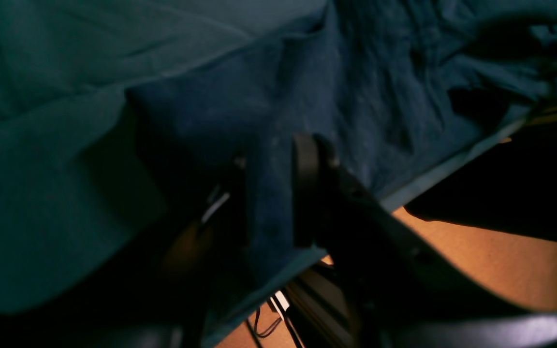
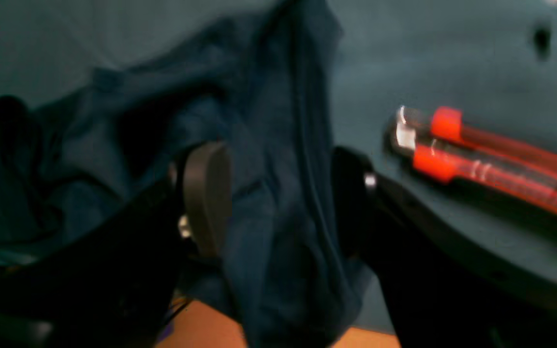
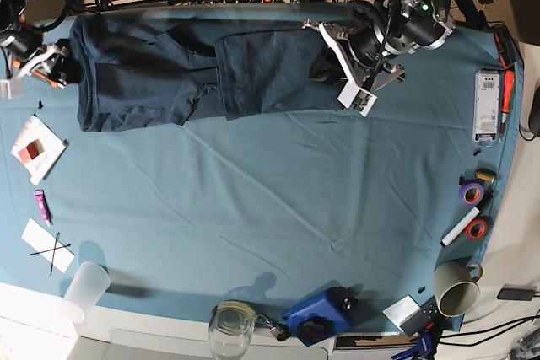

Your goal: Fold the T-shirt properly

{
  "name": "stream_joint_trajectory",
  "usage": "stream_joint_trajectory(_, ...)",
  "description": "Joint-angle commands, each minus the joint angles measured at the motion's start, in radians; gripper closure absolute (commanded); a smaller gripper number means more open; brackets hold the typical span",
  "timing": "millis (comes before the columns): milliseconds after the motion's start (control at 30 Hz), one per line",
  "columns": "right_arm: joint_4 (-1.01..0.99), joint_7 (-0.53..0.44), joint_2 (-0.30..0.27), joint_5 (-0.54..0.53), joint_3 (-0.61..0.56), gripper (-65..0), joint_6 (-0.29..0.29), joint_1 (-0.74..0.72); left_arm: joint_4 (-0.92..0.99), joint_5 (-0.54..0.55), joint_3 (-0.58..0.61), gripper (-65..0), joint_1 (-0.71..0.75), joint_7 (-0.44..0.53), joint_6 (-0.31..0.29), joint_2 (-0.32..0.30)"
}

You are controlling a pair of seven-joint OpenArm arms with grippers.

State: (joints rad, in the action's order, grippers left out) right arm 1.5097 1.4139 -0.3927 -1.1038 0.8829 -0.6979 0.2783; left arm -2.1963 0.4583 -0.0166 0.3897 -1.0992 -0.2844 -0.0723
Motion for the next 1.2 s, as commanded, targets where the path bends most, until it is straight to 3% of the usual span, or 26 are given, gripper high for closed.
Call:
stream_joint_trajectory(0,-0.021,-0.018,-0.023,-0.021,0.006,-33.3,0.0,-0.011,-0.02,0.018,-0.001,-11.4,-0.002,0.018,-0.004,0.003)
stream_joint_trajectory(300,-0.227,-0.018,-0.04,-0.153,-0.048,-33.2,0.0,-0.046,-0.02,0.018,-0.001,-11.4,-0.002,0.019,-0.004,0.003)
stream_joint_trajectory(533,-0.25,-0.018,-0.053,-0.254,-0.2,-33.3,0.0,-0.046,-0.02,0.018,-0.001,-11.4,-0.002,0.023,-0.004,0.003)
stream_joint_trajectory(700,-0.25,-0.018,-0.051,-0.343,-0.229,-33.2,0.0,-0.046,-0.02,0.017,-0.001,-11.4,-0.002,0.022,-0.004,0.003)
stream_joint_trajectory(1167,-0.249,-0.018,-0.051,-0.38,-0.226,-33.2,0.0,-0.046,-0.02,0.018,-0.001,-11.4,-0.002,0.026,-0.004,0.003)
